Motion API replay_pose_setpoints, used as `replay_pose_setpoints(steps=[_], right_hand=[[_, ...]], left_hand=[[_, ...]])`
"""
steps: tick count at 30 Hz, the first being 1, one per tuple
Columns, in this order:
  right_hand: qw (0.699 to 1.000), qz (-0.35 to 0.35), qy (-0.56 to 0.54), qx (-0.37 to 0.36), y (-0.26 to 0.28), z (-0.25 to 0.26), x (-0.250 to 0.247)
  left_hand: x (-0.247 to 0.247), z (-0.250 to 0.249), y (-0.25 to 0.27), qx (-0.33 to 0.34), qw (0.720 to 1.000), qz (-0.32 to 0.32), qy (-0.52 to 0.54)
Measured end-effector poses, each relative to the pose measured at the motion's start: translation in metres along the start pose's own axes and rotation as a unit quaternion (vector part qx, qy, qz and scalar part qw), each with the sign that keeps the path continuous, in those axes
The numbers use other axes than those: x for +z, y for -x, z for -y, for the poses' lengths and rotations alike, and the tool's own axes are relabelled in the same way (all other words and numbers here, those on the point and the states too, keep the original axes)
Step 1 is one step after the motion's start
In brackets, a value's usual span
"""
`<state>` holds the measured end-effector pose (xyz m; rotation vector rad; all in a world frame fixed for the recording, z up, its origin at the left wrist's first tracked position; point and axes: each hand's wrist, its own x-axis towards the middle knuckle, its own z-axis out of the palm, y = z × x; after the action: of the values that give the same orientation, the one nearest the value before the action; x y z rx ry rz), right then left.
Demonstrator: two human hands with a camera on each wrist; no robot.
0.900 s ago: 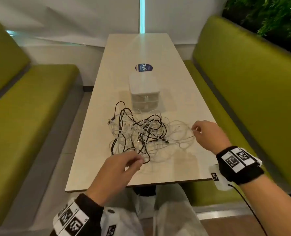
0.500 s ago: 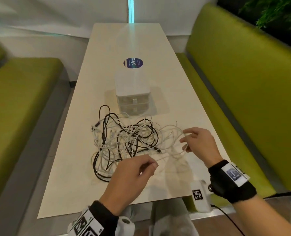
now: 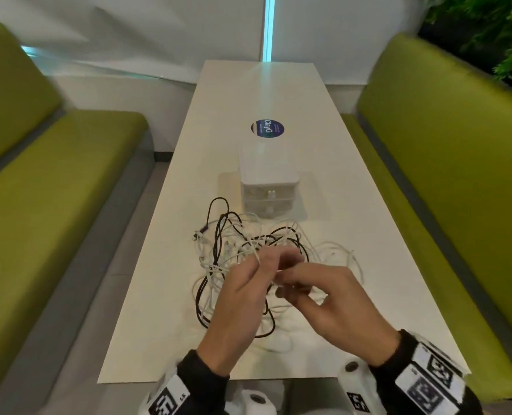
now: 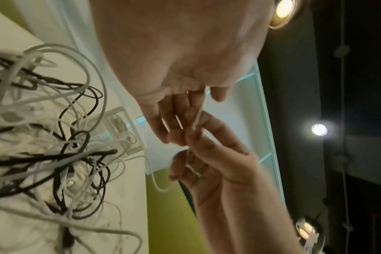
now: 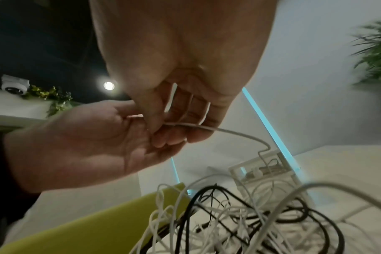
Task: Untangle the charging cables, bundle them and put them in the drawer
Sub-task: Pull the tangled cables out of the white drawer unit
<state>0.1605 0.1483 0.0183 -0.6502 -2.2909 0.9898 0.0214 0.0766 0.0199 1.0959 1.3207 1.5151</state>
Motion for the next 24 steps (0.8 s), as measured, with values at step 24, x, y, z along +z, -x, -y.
replay_pose_setpoints(steps=[24], right_hand=[[0.972, 0.057, 0.224, -0.031, -0.054, -0.036, -0.008]], left_hand=[[-0.104, -0.008, -0.005, 0.085, 0.911, -0.088, -0.394]])
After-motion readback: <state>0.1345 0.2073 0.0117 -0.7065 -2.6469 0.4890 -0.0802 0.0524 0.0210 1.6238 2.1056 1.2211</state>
